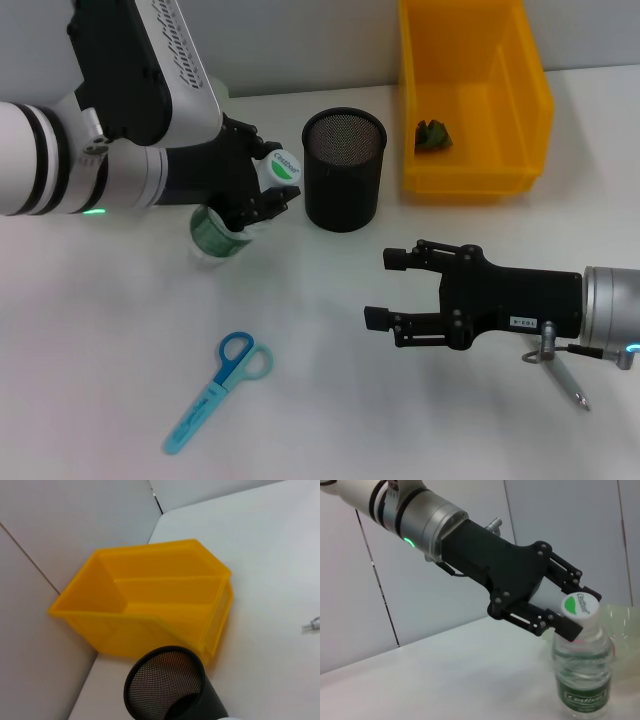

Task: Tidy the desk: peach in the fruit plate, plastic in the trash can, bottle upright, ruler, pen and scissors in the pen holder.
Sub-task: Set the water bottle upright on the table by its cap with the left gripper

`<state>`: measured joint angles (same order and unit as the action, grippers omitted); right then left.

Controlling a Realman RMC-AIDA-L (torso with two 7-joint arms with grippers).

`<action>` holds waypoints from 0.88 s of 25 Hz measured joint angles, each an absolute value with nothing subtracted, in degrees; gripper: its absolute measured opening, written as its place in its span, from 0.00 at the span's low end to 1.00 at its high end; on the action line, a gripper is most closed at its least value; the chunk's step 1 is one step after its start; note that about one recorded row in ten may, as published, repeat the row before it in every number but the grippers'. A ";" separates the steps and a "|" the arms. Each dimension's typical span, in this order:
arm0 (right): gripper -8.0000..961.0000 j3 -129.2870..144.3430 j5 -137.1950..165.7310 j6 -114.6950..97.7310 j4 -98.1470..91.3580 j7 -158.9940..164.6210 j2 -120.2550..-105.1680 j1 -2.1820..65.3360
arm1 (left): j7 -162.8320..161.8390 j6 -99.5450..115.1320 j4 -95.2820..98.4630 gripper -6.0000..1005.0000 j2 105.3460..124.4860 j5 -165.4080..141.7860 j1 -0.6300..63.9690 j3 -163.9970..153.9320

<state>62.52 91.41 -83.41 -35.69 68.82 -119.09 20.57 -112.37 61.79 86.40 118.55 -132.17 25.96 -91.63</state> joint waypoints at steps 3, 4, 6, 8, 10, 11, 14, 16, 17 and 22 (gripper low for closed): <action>0.88 62.53 91.41 -83.41 -35.69 68.82 -119.09 20.57 | -112.39 61.80 86.73 0.46 118.56 -131.92 25.77 -91.38; 0.88 62.53 91.41 -83.41 -35.68 68.81 -119.09 20.57 | -112.40 61.80 86.72 0.46 118.57 -131.90 25.72 -91.27; 0.88 62.49 91.41 -83.41 -35.69 68.82 -119.09 20.57 | -112.40 61.80 86.72 0.46 118.57 -131.90 25.72 -91.27; 0.88 62.48 91.40 -83.41 -35.68 68.82 -119.09 20.67 | -112.47 61.75 86.28 0.46 118.61 -131.89 25.80 -90.73; 0.88 62.48 91.41 -83.41 -35.69 68.81 -119.09 20.92 | -112.48 61.75 86.26 0.46 118.64 -131.86 25.79 -90.49; 0.88 62.48 91.41 -83.41 -35.69 68.81 -119.09 20.92 | -112.48 61.75 86.26 0.46 118.64 -131.86 25.79 -90.49; 0.88 62.54 91.41 -83.41 -35.69 68.81 -119.09 21.05 | -112.50 61.85 86.20 0.47 118.57 -130.65 25.78 -89.70; 0.88 62.56 91.41 -83.41 -35.69 68.81 -119.09 21.10 | -112.54 61.92 86.17 0.47 118.56 -130.32 25.78 -89.35; 0.88 62.57 91.41 -83.41 -35.68 68.82 -119.09 21.10 | -112.55 61.92 86.15 0.47 118.56 -130.21 25.78 -89.31; 0.88 62.58 91.41 -83.41 -35.68 68.82 -119.09 21.10 | -113.08 61.94 85.84 0.47 118.58 -129.01 25.81 -88.11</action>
